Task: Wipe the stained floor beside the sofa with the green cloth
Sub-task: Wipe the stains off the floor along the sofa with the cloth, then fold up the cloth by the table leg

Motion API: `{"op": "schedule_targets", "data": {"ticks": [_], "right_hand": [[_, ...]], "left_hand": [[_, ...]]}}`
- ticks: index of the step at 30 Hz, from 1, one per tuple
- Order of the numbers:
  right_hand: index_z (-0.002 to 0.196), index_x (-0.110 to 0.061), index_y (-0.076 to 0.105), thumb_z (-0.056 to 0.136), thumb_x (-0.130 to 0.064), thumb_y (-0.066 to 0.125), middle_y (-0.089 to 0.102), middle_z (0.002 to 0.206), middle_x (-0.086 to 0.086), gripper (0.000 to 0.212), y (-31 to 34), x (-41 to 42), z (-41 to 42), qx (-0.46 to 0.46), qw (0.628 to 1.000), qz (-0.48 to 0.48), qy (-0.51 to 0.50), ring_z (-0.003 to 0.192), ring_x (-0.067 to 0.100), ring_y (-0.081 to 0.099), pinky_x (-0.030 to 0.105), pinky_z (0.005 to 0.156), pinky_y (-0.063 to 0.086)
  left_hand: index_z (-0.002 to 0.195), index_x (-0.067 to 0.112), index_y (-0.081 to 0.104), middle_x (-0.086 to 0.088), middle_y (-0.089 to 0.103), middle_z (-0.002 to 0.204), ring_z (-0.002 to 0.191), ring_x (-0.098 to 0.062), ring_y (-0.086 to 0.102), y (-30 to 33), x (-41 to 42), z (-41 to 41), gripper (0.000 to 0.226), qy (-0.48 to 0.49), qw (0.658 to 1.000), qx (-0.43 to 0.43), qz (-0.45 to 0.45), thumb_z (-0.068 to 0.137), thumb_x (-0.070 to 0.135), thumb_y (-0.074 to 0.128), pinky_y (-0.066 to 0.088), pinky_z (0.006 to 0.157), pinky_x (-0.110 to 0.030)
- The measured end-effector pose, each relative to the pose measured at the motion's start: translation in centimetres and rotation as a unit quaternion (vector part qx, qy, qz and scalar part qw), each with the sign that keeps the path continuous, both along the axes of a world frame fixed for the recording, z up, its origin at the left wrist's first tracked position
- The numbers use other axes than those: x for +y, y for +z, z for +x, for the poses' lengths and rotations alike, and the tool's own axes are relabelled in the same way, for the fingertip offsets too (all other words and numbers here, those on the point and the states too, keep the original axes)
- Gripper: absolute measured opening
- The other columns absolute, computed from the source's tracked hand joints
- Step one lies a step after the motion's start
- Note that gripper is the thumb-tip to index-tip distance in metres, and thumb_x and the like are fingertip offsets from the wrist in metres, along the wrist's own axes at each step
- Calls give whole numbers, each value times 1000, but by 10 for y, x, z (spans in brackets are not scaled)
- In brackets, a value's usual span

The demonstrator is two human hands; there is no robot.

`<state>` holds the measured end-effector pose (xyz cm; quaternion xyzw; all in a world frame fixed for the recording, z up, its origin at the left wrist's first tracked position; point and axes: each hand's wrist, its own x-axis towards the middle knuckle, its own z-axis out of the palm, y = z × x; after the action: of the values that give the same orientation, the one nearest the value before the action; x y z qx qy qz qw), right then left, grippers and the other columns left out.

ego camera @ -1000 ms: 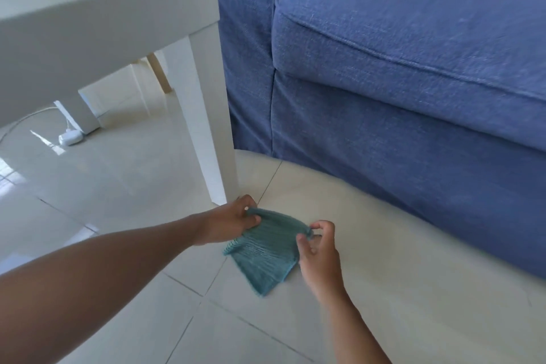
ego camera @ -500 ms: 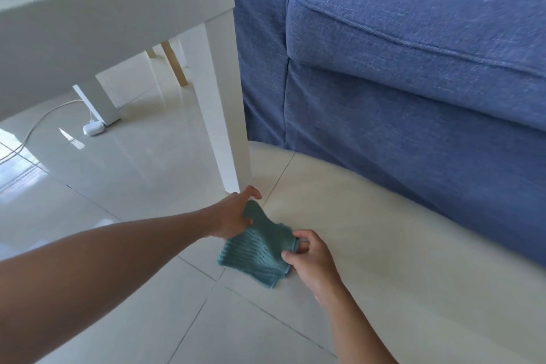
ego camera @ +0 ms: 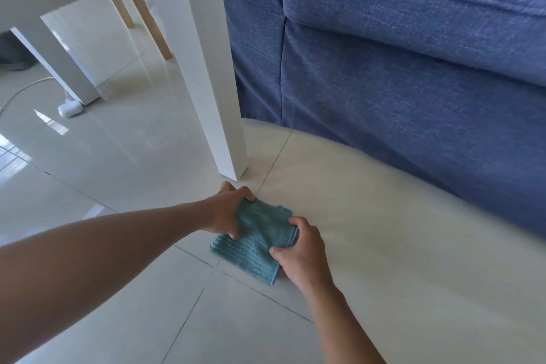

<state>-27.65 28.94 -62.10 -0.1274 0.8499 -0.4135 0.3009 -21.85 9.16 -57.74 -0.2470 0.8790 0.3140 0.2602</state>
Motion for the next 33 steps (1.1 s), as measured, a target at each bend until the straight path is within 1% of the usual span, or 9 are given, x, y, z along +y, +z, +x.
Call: {"op": "schedule_targets", "data": {"ticks": [4,7,10,14,19,22,25,27,33], "right_hand": [[131,-31,44,81,-35,72,57,114,0,57,2,-8,-1,42,996,-11,-72,99,26,66,46,74,63],[122,-19,55,84,-27,73,56,114,1,44,4,-13,-10,58,996,45,-55,97,22,62,32,80,53],[105,-19,64,81,-20,74,60,104,1,26,6,-13,-14,27,997,29,-59,83,17,61,25,70,48],[95,-26,67,75,-21,80,72,92,-1,24,12,-4,-18,-79,985,-87,-124,81,18,68,32,66,51],[116,-30,56,80,-20,81,63,122,7,45,28,19,-32,-236,918,-271,-168,109,25,65,34,77,48],[116,-29,54,82,-20,78,68,121,13,43,41,30,-37,-365,835,-390,-131,104,28,65,40,77,51],[110,-30,59,84,-20,74,72,115,9,31,56,34,-39,-392,809,-424,-112,98,27,66,40,69,55],[103,-25,64,87,-15,69,73,108,10,20,62,36,-43,-376,814,-421,-136,90,26,68,37,65,55],[101,-14,77,85,-1,73,79,98,9,21,81,34,-56,-264,935,-211,-109,80,20,72,31,71,55]], "left_hand": [[143,23,23,-12,47,135,107,-28,57,-3,-2,-3,79,108,994,17,18,85,25,77,52,76,-30],[140,23,25,-12,60,121,100,-28,62,0,-4,-5,77,175,983,-1,63,85,21,78,53,77,-37],[129,33,42,-12,64,117,100,-30,68,14,-3,-6,53,136,979,13,154,91,8,68,61,84,-46],[111,27,71,-4,60,125,107,-25,66,51,14,-18,34,58,970,70,227,94,1,55,62,76,-33],[112,20,74,-7,65,125,112,-27,66,85,40,-39,39,56,943,134,299,90,-6,55,60,88,-38],[115,22,72,-6,59,131,119,-28,60,97,43,-47,43,74,928,170,322,88,-7,56,57,97,-44],[120,24,70,-8,55,134,121,-30,58,101,43,-51,45,86,921,170,341,89,-6,56,57,97,-43],[122,26,69,-6,54,132,116,-27,60,103,41,-52,46,91,928,164,322,90,-5,57,60,86,-36],[123,16,67,-9,56,123,97,-25,65,96,51,-45,50,162,951,160,209,82,-12,63,60,68,-30]]}}
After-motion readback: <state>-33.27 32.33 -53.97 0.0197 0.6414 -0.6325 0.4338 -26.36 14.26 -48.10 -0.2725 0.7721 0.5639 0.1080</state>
